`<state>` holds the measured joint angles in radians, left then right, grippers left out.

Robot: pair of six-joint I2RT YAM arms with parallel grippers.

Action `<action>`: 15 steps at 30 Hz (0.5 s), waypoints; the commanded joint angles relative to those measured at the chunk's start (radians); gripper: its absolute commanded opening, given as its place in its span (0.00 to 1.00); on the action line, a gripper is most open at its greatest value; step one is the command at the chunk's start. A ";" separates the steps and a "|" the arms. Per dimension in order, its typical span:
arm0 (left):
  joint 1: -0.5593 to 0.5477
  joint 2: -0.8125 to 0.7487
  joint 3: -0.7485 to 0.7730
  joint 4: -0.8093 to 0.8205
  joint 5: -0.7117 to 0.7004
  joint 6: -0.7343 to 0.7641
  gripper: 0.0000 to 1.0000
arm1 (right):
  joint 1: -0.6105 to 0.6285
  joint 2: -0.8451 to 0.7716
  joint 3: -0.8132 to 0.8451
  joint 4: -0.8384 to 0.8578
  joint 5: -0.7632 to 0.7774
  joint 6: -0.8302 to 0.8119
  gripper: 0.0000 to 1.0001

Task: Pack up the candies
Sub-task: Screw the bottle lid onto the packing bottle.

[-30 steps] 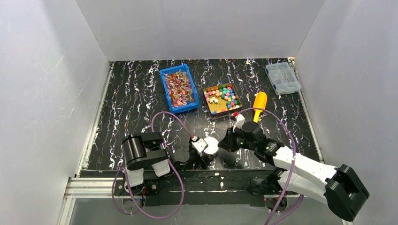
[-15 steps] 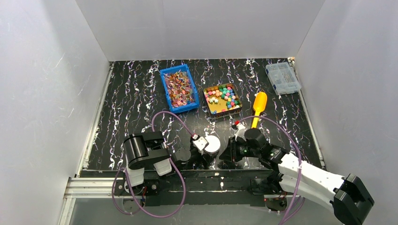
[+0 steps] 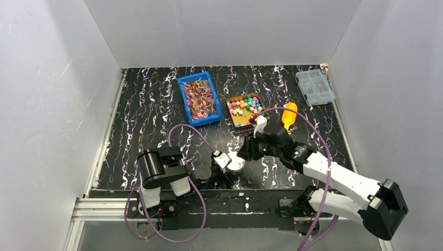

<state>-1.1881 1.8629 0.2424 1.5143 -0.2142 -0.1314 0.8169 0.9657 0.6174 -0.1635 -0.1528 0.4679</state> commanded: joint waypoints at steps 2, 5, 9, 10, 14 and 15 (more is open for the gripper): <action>-0.002 -0.006 -0.041 -0.101 0.040 -0.022 0.46 | 0.002 0.137 0.114 0.016 0.031 -0.114 0.45; -0.002 -0.011 -0.044 -0.101 0.052 -0.030 0.46 | -0.006 0.208 0.144 0.036 0.027 -0.142 0.44; -0.001 -0.010 -0.047 -0.102 0.059 -0.030 0.45 | -0.024 0.267 0.150 0.067 0.006 -0.162 0.41; -0.002 -0.010 -0.048 -0.103 0.060 -0.030 0.45 | -0.027 0.279 0.149 0.074 -0.007 -0.164 0.41; -0.002 -0.011 -0.057 -0.103 0.054 -0.032 0.45 | -0.037 0.304 0.132 0.094 -0.021 -0.166 0.40; -0.002 -0.011 -0.059 -0.102 0.052 -0.032 0.45 | -0.040 0.306 0.127 0.100 -0.021 -0.167 0.40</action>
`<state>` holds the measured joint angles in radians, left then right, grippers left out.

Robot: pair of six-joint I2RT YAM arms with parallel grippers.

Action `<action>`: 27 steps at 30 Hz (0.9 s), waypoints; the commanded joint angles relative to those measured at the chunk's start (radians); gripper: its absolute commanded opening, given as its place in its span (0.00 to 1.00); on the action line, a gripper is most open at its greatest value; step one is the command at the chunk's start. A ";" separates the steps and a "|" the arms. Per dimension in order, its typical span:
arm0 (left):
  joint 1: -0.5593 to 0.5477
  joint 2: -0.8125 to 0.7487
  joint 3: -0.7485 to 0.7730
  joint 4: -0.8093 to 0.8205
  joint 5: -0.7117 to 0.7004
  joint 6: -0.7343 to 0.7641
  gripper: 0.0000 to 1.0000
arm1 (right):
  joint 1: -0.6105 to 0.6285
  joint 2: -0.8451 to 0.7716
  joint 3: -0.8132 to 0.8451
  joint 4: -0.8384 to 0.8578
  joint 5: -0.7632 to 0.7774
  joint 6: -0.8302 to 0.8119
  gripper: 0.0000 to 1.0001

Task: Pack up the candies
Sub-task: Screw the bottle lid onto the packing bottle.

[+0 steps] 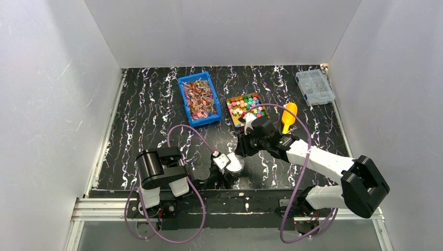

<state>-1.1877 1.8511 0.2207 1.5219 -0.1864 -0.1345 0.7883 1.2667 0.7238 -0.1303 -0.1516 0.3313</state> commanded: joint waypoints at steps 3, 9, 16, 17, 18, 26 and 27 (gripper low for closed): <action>-0.002 0.000 -0.040 -0.111 0.025 -0.028 0.45 | -0.018 0.008 0.008 0.078 -0.034 -0.031 0.40; -0.002 0.006 -0.035 -0.111 0.025 -0.034 0.44 | -0.021 0.005 -0.025 0.093 -0.064 -0.024 0.39; -0.002 0.005 -0.030 -0.111 0.038 -0.042 0.44 | -0.021 -0.015 -0.069 0.112 -0.092 -0.006 0.38; -0.002 0.004 -0.030 -0.111 0.038 -0.042 0.44 | -0.021 -0.019 -0.077 0.114 -0.097 -0.004 0.37; -0.002 0.002 -0.030 -0.111 0.038 -0.043 0.44 | -0.020 -0.023 -0.081 0.114 -0.104 -0.002 0.36; -0.002 -0.008 -0.024 -0.116 0.014 -0.050 0.44 | -0.020 -0.077 -0.150 0.117 -0.144 0.032 0.24; -0.002 -0.009 -0.022 -0.118 0.009 -0.053 0.44 | -0.020 -0.086 -0.160 0.117 -0.148 0.038 0.24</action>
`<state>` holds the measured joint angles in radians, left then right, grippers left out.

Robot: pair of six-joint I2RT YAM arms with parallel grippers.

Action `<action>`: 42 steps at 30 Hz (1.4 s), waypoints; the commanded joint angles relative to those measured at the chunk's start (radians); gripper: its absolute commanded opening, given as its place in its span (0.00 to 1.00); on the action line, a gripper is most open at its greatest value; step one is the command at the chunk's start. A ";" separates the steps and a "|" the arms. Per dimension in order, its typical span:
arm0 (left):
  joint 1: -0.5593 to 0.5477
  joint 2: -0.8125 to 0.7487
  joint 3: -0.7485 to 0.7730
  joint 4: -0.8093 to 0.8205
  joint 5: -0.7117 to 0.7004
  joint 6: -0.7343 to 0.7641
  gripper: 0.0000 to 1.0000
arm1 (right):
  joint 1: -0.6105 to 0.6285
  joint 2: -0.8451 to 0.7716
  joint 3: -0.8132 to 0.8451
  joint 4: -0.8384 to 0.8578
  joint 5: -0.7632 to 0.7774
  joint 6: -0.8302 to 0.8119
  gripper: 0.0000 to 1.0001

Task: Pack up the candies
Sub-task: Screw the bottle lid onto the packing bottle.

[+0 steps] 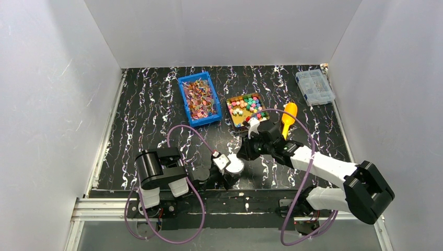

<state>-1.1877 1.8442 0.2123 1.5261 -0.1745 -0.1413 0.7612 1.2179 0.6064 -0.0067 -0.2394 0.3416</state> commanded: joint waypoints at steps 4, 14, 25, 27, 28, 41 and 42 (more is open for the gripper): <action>-0.002 0.000 -0.006 -0.131 -0.023 -0.061 0.43 | 0.007 -0.086 -0.088 -0.006 -0.070 0.061 0.24; 0.003 -0.006 0.006 -0.179 -0.079 -0.074 0.43 | 0.028 -0.264 -0.227 -0.003 -0.110 0.189 0.21; 0.008 0.004 0.013 -0.181 -0.083 -0.073 0.43 | 0.125 -0.373 -0.272 0.025 -0.052 0.310 0.24; 0.007 0.003 0.008 -0.181 -0.084 -0.075 0.43 | 0.141 -0.375 -0.234 0.009 -0.024 0.299 0.27; 0.008 0.001 0.006 -0.181 -0.083 -0.074 0.43 | 0.143 -0.373 -0.210 -0.029 -0.010 0.286 0.28; 0.008 -0.014 -0.016 -0.182 -0.062 -0.074 0.43 | 0.139 -0.168 0.112 -0.175 0.200 0.044 0.49; 0.008 -0.014 -0.016 -0.182 -0.057 -0.077 0.43 | 0.135 -0.144 0.122 -0.169 0.203 0.034 0.50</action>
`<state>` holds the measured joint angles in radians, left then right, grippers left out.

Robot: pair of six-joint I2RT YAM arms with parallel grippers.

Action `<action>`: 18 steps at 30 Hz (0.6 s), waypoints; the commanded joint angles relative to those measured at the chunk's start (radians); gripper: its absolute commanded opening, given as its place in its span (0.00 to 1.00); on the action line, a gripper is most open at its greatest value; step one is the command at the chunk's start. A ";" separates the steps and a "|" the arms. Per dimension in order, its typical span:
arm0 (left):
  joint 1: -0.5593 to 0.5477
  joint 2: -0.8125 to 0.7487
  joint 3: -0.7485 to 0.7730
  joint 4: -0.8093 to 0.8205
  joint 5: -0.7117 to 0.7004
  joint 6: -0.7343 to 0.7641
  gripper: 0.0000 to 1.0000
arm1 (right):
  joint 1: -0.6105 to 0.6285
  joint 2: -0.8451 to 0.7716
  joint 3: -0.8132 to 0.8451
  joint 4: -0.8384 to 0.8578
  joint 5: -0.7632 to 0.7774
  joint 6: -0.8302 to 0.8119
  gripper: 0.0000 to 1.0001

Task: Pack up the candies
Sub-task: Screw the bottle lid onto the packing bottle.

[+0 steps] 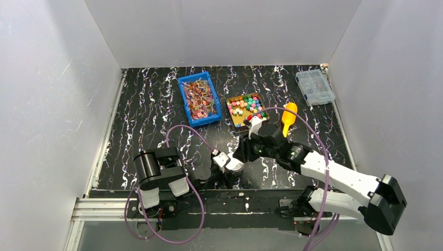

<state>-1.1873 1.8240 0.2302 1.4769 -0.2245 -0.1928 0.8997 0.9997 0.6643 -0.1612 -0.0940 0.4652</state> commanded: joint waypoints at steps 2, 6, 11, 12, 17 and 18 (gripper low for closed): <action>0.007 0.007 -0.033 -0.133 0.004 -0.029 0.43 | -0.014 0.118 0.074 0.014 0.057 -0.112 0.50; 0.008 0.012 -0.031 -0.135 0.018 -0.026 0.43 | -0.031 0.201 0.090 0.063 0.035 -0.146 0.48; 0.007 0.006 -0.039 -0.138 0.021 -0.021 0.43 | -0.054 0.276 0.099 0.109 -0.006 -0.163 0.46; 0.008 0.004 -0.042 -0.138 0.020 -0.021 0.43 | -0.059 0.288 0.099 0.116 -0.016 -0.164 0.46; 0.008 -0.002 -0.049 -0.139 0.018 -0.021 0.42 | -0.075 0.306 0.099 0.124 -0.033 -0.173 0.45; 0.008 -0.002 -0.049 -0.139 0.020 -0.020 0.42 | -0.078 0.305 0.097 0.126 -0.038 -0.174 0.45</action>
<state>-1.1866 1.8175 0.2188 1.4799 -0.2085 -0.1940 0.8337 1.3052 0.7238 -0.0856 -0.1032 0.3172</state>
